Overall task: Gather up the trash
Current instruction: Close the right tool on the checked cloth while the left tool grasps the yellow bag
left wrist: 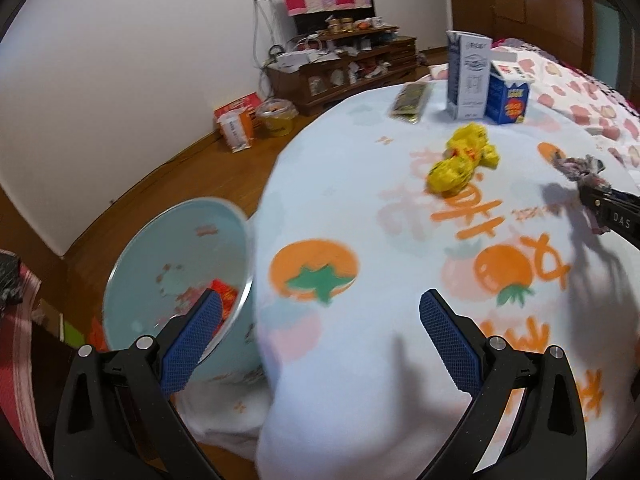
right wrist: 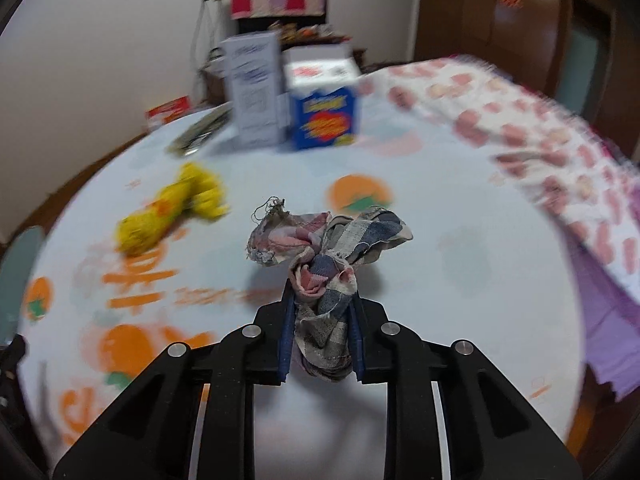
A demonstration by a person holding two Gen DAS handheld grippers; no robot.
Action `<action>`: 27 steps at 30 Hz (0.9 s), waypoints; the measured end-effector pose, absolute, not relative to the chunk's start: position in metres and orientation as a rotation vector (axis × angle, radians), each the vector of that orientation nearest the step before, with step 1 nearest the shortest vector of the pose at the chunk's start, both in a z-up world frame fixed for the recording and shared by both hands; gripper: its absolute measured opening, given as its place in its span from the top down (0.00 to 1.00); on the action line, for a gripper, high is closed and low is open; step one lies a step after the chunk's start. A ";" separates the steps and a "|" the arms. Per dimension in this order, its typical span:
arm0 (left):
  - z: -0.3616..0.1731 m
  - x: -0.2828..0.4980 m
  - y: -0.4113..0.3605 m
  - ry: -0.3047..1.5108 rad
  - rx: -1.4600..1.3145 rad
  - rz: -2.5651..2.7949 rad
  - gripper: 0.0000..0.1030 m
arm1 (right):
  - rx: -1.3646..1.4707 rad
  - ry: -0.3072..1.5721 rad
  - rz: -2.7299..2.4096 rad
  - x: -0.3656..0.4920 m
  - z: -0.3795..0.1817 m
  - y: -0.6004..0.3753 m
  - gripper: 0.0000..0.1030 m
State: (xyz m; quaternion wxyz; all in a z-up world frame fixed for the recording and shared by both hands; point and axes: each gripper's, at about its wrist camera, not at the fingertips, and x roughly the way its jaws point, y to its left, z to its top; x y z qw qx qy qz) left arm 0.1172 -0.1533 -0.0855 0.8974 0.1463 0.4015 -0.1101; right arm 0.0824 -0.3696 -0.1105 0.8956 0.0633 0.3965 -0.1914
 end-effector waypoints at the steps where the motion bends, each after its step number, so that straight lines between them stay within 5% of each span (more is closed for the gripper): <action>1: -0.085 0.120 -0.159 0.829 0.305 -0.235 0.06 | 0.103 0.817 -0.432 0.081 -0.110 -0.377 0.77; 10: -0.083 0.156 -0.223 0.797 0.334 -0.344 0.07 | 0.220 0.867 -0.502 0.070 -0.126 -0.441 0.77; 19: -0.105 0.199 -0.294 0.823 0.362 -0.450 0.21 | 0.233 0.868 -0.469 0.070 -0.127 -0.438 0.77; 24: -0.124 0.211 -0.306 0.888 0.350 -0.461 0.39 | 0.256 0.867 -0.459 0.068 -0.129 -0.442 0.76; 27: -0.124 0.209 -0.305 0.894 0.328 -0.501 0.63 | 0.254 0.871 -0.457 0.069 -0.130 -0.441 0.76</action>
